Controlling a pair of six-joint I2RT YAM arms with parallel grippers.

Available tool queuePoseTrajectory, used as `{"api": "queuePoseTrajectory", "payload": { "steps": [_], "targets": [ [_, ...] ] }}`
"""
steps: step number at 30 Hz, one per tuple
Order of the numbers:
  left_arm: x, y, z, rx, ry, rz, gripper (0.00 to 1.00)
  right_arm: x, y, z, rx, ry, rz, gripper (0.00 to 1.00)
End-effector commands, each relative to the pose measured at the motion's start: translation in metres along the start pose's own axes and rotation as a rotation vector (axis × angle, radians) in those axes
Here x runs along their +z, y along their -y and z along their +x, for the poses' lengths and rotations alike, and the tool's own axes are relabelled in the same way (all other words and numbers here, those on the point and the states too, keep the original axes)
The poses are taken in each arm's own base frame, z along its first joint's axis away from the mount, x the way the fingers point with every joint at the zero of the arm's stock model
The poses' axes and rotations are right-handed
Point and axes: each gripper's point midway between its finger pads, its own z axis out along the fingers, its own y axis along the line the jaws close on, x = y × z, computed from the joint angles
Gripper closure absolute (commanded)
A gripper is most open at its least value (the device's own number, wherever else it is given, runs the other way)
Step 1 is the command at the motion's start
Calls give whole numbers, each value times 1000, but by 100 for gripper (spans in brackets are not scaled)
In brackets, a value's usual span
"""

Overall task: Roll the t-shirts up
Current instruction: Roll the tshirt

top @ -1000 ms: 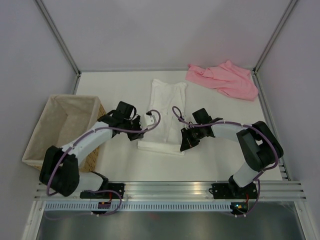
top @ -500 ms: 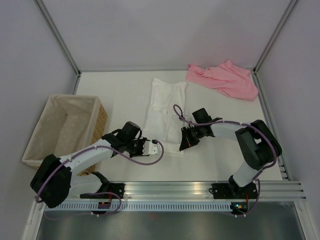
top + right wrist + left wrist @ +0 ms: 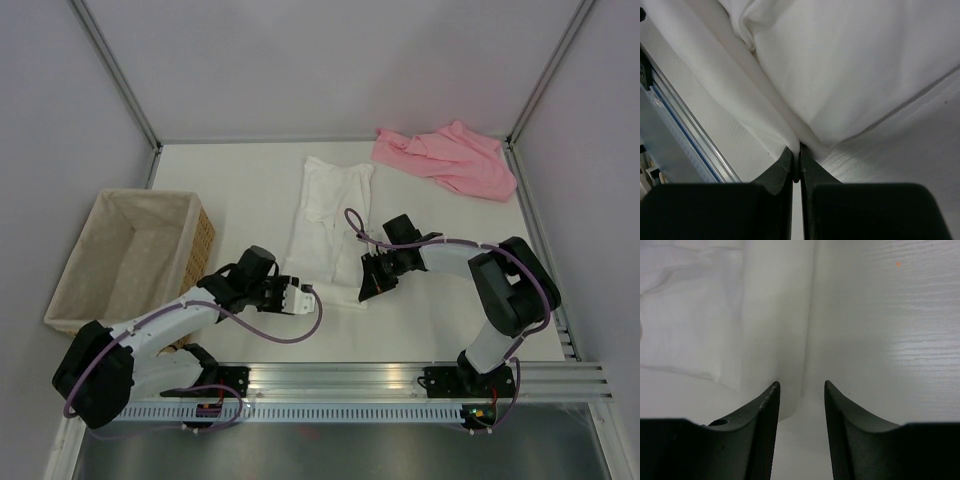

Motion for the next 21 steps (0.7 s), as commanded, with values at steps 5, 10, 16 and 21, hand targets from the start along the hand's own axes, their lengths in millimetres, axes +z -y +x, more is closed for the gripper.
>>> {"api": "queuePoseTrajectory", "payload": {
  "steps": [5,10,16,21],
  "targets": [
    [17,-16,10,60,-44,-46,53,3,15,3,-18,-25,57,91],
    [19,-25,7,69,-46,-55,53,1,16,5,-19,-44,65,90],
    [19,-23,8,126,-43,-46,52,0,17,3,-6,-42,75,88],
    [25,-26,13,131,-74,-37,51,-1,16,1,-6,-43,77,84]
  ]
}}
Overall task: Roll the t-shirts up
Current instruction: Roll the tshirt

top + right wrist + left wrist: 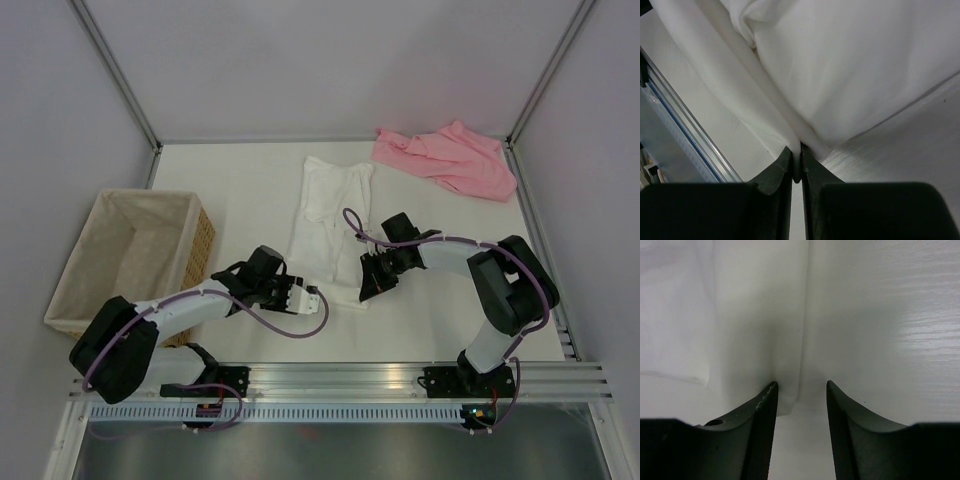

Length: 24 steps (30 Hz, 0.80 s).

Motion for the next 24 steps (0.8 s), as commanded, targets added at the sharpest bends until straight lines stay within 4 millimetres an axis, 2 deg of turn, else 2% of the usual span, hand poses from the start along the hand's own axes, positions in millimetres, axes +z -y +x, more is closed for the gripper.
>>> {"api": "queuePoseTrajectory", "payload": {
  "steps": [1,7,10,11,13,16,17,20,24],
  "targets": [
    [4,-23,-5,74,-10,-47,51,-1,15,1,-1,-22,72,84],
    [12,-23,1,73,-31,-42,54,-3,16,1,-13,-29,77,84],
    [16,-18,5,71,-43,-21,73,-3,16,0,-21,-27,79,84],
    [18,-17,8,73,-50,-12,87,-5,15,-2,-29,-23,81,83],
    [20,-15,9,73,-53,-2,97,-8,15,-6,-38,-11,94,74],
    [19,-6,11,6,-72,55,98,-22,15,-19,-89,20,149,58],
    [15,-16,1,-48,-47,52,98,-29,13,-26,-103,43,170,54],
    [5,-11,-12,-156,-10,134,98,-52,6,-45,-231,90,211,51],
    [-3,-3,-22,-272,18,195,98,-77,1,-56,-425,176,273,50]
  ]
}}
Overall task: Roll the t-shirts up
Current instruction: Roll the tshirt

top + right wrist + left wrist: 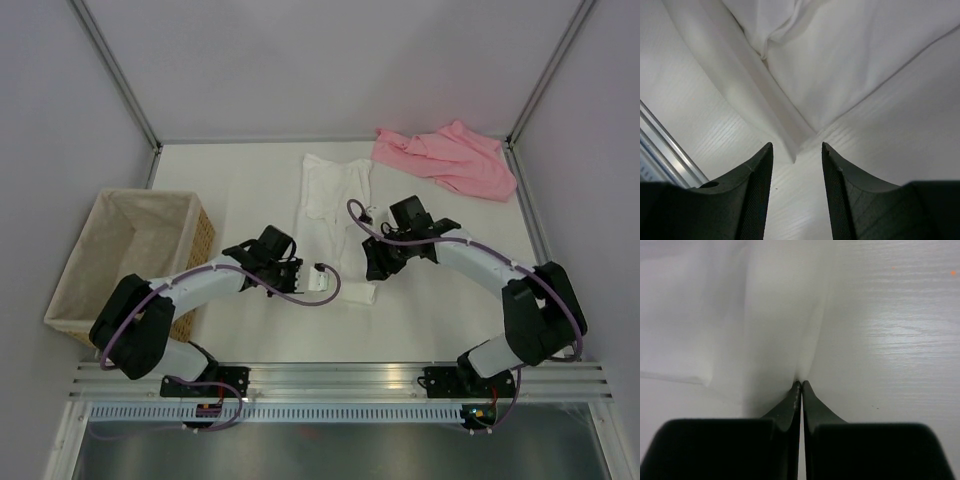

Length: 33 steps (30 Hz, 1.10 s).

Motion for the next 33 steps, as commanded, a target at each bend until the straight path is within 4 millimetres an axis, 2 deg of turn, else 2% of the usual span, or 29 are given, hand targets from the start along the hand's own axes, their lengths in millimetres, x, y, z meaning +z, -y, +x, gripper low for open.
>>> {"api": "queuePoseTrajectory", "payload": {
  "steps": [1,2,3,5,6,7,10,11,13,18,22,29,33],
  "targets": [
    [-8,27,-11,-174,43,135,98,-30,8,-23,-216,110,105,50],
    [-8,29,-10,-188,42,141,98,-29,13,-21,-241,131,132,50],
    [-9,30,-10,-207,38,148,98,-38,10,-26,-294,172,144,50],
    [-12,34,-10,-244,40,171,98,-38,6,-20,-366,200,146,48],
    [-14,33,-12,-253,44,169,98,-45,1,-24,-421,233,161,48],
    [-16,35,-12,-265,44,180,98,-42,-13,-22,-539,233,146,47],
    [-17,37,-12,-300,47,203,98,-36,-40,-8,-751,250,131,44],
    [-18,38,-12,-307,46,209,98,-25,-58,5,-862,243,89,43],
    [-19,37,-14,-316,47,209,98,-19,-70,13,-963,254,98,41],
    [-22,33,-17,-334,55,201,98,-4,-65,27,-1048,200,158,40],
    [-21,33,-16,-328,54,205,98,11,-64,27,-1094,183,188,39],
    [-22,32,-16,-335,62,203,98,35,-42,32,-1087,79,252,39],
    [-25,32,-17,-348,79,214,98,39,-34,41,-1074,32,263,43]
  ]
}}
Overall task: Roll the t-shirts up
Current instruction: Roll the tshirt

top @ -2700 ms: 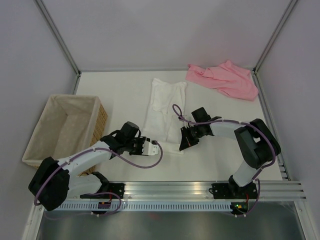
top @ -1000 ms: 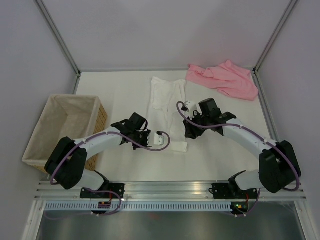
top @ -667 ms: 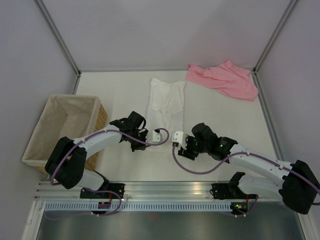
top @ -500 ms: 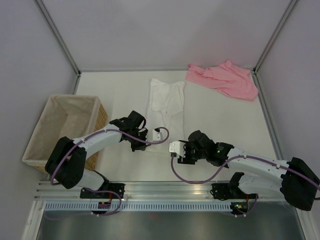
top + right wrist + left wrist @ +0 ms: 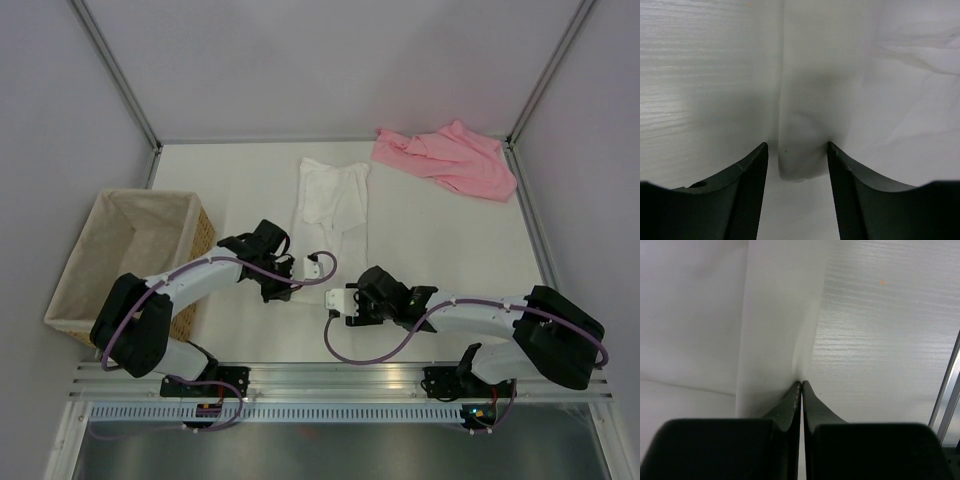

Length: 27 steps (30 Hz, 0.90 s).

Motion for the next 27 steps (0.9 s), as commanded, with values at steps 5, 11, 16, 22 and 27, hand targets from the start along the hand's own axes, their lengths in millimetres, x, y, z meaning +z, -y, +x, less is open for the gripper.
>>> {"api": "queuePoseTrajectory", "payload": {
  "steps": [5,11,16,22,27],
  "targets": [
    [-7,5,-13,-32,61,54,98,8,-2,7,23,-45,-5,66],
    [-16,19,-7,-28,43,111,98,-6,-3,-12,123,-2,-69,100],
    [-34,42,-5,-57,63,223,98,-35,-37,-32,165,69,-349,100],
    [-32,43,6,-94,45,315,98,-38,-54,-21,229,70,-545,100],
    [-31,11,5,-79,50,139,64,-27,-42,-30,300,128,-585,100]
  ]
}}
